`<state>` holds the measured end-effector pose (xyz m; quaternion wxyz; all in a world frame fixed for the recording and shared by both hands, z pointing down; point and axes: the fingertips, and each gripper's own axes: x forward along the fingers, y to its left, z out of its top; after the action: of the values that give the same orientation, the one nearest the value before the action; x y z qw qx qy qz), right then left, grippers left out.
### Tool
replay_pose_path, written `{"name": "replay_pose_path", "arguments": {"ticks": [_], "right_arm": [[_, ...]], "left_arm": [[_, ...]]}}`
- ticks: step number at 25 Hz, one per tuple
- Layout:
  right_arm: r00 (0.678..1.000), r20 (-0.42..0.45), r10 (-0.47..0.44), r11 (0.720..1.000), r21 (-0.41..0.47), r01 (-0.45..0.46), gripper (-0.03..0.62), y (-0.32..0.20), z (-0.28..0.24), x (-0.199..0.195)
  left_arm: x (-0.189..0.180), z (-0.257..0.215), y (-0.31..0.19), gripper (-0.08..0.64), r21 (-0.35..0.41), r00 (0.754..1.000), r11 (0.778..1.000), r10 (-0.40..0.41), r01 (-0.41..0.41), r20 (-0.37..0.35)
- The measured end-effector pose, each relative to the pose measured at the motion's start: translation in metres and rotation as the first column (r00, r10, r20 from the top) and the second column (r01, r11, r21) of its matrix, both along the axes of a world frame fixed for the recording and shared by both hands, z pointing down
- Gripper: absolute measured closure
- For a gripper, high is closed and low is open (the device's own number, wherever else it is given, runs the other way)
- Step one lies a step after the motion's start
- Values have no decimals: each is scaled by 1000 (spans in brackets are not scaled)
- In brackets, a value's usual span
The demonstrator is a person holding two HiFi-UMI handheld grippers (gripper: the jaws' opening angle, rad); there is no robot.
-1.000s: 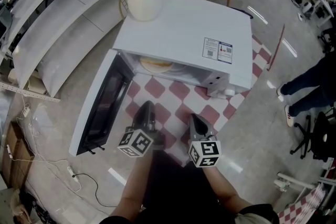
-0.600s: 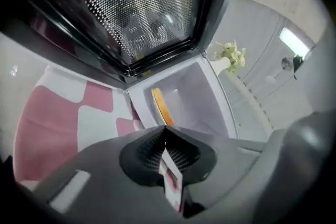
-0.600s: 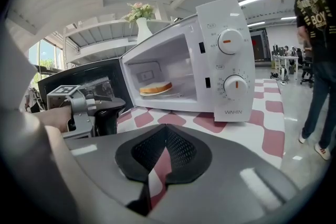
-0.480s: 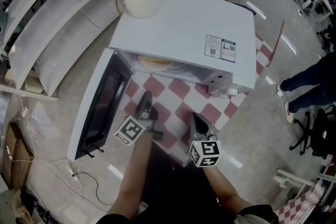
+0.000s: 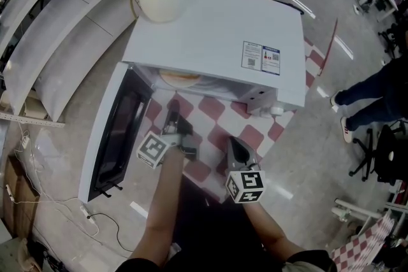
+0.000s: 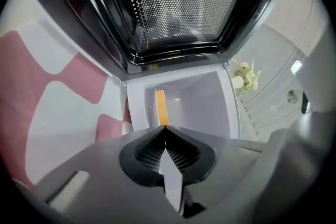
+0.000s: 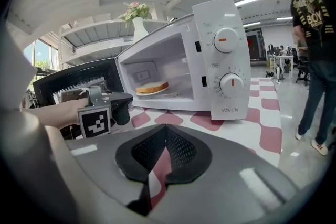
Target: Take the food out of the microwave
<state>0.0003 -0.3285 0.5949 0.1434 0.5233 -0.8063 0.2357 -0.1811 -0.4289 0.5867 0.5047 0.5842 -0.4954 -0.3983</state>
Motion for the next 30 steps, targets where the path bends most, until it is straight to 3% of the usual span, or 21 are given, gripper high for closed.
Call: {"name": "replay_pose_path", "arguments": {"ticks": [7, 11, 16, 30], "right_arm": [[1000, -3, 27, 1000, 2, -27, 591, -6, 0, 4], [999, -2, 34, 999, -2, -34, 591, -8, 0, 5], [999, -3, 46, 999, -8, -46, 591, -11, 3, 10], [999, -10, 50, 998, -31, -50, 591, -15, 11, 7]], "left_arm": [[-2, 2, -13, 551, 6, 997, 1000, -24, 24, -73], [1, -1, -23, 487, 21, 985, 999, -33, 37, -169], [1, 2, -34, 453, 4, 972, 999, -48, 50, -229], [4, 12, -49, 439, -52, 983, 999, -22, 12, -184]]}}
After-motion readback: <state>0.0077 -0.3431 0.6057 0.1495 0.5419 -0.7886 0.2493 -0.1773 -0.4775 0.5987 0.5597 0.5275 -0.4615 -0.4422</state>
